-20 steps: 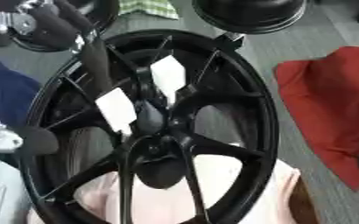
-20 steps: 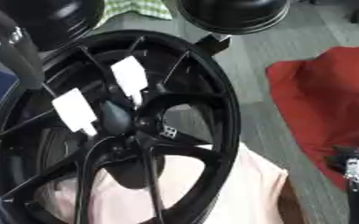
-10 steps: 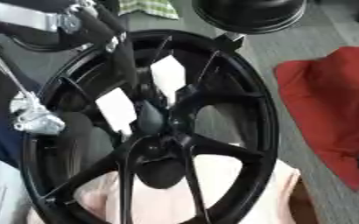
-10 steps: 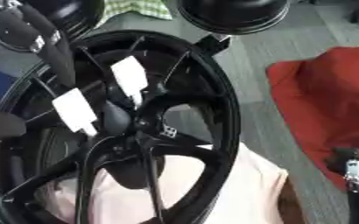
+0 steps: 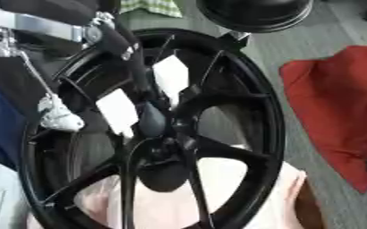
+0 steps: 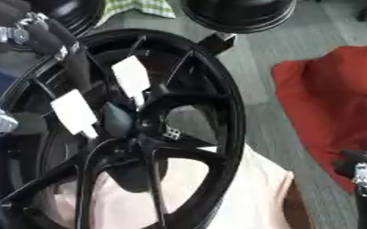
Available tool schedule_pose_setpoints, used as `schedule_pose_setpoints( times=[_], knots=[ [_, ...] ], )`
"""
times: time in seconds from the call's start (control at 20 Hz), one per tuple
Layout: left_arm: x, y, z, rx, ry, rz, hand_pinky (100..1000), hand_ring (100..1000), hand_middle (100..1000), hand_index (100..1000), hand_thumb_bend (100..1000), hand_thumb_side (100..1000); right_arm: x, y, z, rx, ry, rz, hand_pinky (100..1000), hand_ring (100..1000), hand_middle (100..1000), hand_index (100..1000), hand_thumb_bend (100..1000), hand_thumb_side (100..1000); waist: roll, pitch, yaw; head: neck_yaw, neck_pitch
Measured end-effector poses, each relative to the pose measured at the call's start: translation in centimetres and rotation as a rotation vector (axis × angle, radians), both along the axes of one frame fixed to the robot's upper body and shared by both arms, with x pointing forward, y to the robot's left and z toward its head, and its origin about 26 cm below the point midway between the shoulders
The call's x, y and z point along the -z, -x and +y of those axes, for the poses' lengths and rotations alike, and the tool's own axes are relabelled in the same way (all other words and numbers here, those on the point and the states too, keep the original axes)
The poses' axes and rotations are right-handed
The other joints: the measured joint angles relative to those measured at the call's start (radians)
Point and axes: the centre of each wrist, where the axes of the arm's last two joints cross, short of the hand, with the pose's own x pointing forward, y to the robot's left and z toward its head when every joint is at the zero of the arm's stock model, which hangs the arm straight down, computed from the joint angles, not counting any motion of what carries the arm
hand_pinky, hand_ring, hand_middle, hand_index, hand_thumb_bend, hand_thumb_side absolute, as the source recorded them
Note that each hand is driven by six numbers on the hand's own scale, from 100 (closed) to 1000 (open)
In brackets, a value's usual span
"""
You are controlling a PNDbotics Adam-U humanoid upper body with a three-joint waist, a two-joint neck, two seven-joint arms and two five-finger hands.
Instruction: Pull the pin out of the wheel hub.
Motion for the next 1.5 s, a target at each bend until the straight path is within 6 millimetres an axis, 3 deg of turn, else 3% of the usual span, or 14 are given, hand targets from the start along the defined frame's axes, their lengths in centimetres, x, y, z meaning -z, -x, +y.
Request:
schedule_pose_setpoints(
  times=[0.85,1.5],
  knots=[
    [1.2,-1.7,0.4,-0.051,-0.035,0.004,771,717,678,781,337,134,0.0,-0.1,0.2,0.008,-0.012,0.0,677,641,485,672,100,878,0.0,0.002,-0.006,0.009,0.0],
    [2.0,-2.5,0.7,-0.07,-0.063,-0.006,768,709,659,766,342,124,-0.1,-0.2,0.2,0.007,-0.013,-0.003,677,640,485,672,100,882,0.0,0.003,-0.01,0.012,-0.002]
  ],
)
